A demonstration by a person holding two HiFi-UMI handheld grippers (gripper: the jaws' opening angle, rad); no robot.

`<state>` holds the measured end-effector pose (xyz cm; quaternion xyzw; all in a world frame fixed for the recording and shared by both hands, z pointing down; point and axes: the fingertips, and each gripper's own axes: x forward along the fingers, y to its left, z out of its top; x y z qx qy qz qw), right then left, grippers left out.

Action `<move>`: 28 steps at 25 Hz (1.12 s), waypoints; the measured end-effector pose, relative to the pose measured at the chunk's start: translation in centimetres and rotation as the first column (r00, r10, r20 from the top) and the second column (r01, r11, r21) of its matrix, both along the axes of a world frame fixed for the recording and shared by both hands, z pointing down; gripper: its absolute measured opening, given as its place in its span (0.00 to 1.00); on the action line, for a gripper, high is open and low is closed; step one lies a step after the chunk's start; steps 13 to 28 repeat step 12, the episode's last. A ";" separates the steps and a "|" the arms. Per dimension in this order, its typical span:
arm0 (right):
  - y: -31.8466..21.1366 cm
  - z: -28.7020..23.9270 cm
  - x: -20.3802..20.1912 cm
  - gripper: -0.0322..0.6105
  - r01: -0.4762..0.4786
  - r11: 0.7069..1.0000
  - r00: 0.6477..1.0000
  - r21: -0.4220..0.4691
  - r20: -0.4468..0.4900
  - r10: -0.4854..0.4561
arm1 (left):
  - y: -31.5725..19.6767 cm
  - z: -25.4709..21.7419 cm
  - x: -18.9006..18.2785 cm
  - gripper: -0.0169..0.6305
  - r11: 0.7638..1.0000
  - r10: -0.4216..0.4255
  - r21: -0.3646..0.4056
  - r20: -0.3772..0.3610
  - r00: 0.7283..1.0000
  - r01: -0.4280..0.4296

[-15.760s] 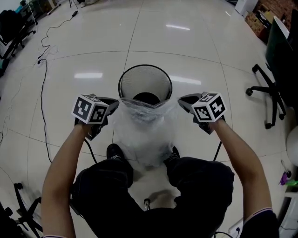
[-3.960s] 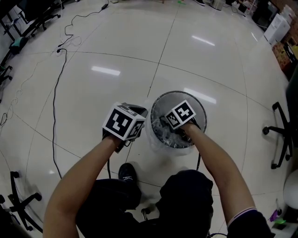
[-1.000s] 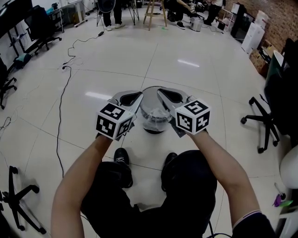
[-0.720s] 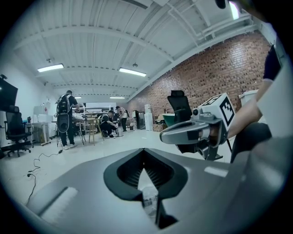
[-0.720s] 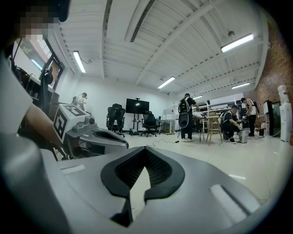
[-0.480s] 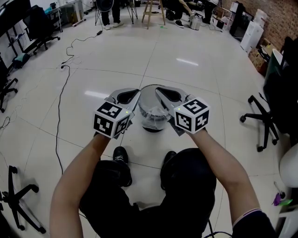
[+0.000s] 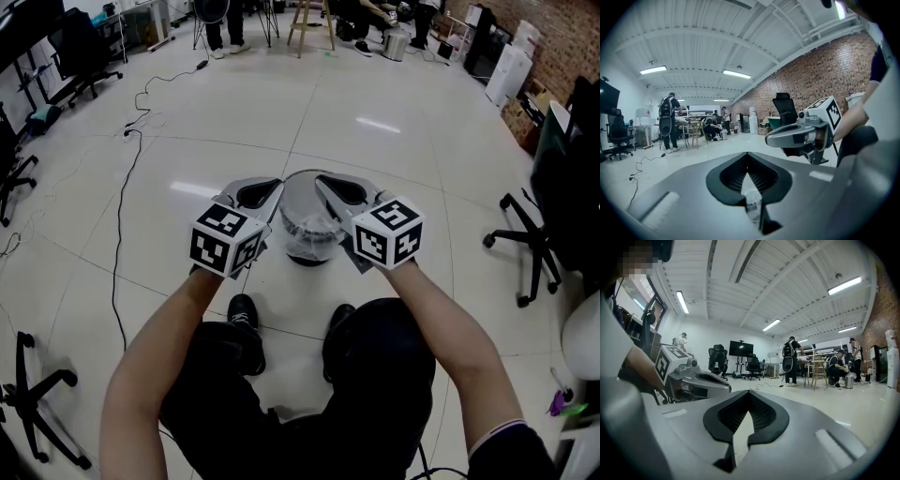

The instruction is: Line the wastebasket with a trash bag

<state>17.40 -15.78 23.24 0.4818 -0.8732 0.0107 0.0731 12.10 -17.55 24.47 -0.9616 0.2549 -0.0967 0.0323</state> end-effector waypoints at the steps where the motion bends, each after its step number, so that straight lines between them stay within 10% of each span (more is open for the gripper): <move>1: 0.0 0.0 0.0 0.05 0.000 1.000 1.000 0.000 0.000 0.000 | 0.0 0.0 0.0 0.05 1.000 0.000 0.000 0.000 1.000 0.000; 28: -0.1 0.0 0.0 0.05 -0.004 1.000 1.000 0.005 -0.003 0.004 | -0.2 0.1 -0.4 0.05 1.000 -0.008 -0.003 0.000 1.000 0.008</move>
